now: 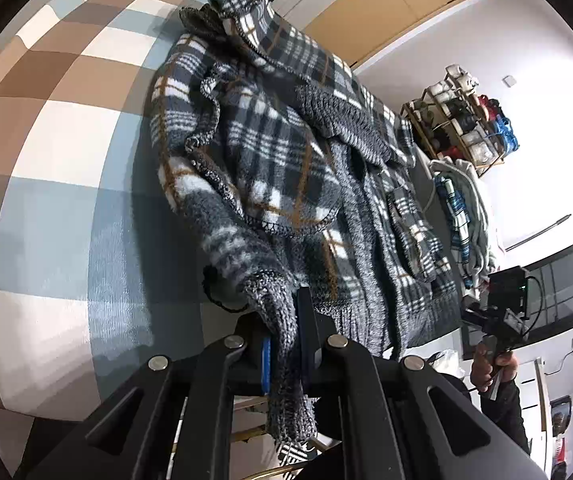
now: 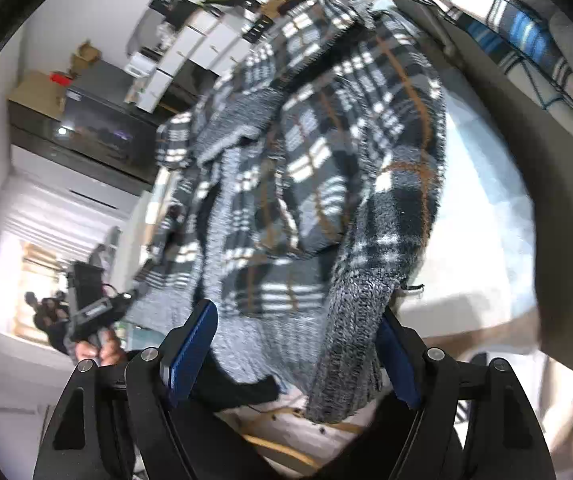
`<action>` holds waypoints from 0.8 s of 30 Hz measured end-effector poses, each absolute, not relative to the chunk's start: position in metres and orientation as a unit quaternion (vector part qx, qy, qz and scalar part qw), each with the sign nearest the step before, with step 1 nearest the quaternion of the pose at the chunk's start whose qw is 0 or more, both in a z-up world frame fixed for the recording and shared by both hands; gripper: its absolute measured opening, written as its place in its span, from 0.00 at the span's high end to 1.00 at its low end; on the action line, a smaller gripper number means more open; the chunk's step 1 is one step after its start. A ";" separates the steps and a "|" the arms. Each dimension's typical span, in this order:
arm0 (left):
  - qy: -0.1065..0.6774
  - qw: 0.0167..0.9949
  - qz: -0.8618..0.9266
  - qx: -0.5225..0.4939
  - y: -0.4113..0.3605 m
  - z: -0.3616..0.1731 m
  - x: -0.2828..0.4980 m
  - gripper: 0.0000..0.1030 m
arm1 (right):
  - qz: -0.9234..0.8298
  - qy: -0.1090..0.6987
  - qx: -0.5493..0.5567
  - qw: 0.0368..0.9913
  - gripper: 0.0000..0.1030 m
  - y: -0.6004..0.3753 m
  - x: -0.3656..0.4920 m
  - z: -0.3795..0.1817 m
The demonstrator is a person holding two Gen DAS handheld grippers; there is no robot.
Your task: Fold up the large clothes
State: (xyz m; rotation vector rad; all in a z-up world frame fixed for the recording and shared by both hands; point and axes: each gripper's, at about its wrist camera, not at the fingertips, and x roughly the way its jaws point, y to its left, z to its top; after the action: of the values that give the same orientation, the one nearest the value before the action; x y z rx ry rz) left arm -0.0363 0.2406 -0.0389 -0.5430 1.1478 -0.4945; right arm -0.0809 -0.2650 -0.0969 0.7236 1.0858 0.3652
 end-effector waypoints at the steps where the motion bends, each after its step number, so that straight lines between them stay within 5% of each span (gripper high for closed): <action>1: 0.533 0.776 -0.226 -0.249 0.240 -0.040 -0.036 0.97 | 0.180 0.500 0.338 0.777 0.25 -0.264 -0.081 -0.098; 8: 0.549 0.767 -0.223 -0.246 0.234 -0.044 -0.035 0.91 | 0.244 0.424 0.425 0.762 0.28 -0.277 -0.087 -0.099; 14: 0.563 0.761 -0.221 -0.235 0.227 -0.049 -0.036 0.79 | 0.305 0.436 0.490 0.690 0.26 -0.267 -0.076 -0.117; 24: 0.569 0.762 -0.215 -0.222 0.223 -0.052 -0.037 0.79 | 0.155 0.480 0.369 0.781 0.22 -0.259 -0.067 -0.098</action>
State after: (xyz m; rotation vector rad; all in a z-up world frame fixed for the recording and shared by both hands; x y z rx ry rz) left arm -0.0375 0.2230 -0.0516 -0.4821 1.2389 -0.4670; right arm -0.0670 -0.2589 -0.0983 0.7976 1.0370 0.3341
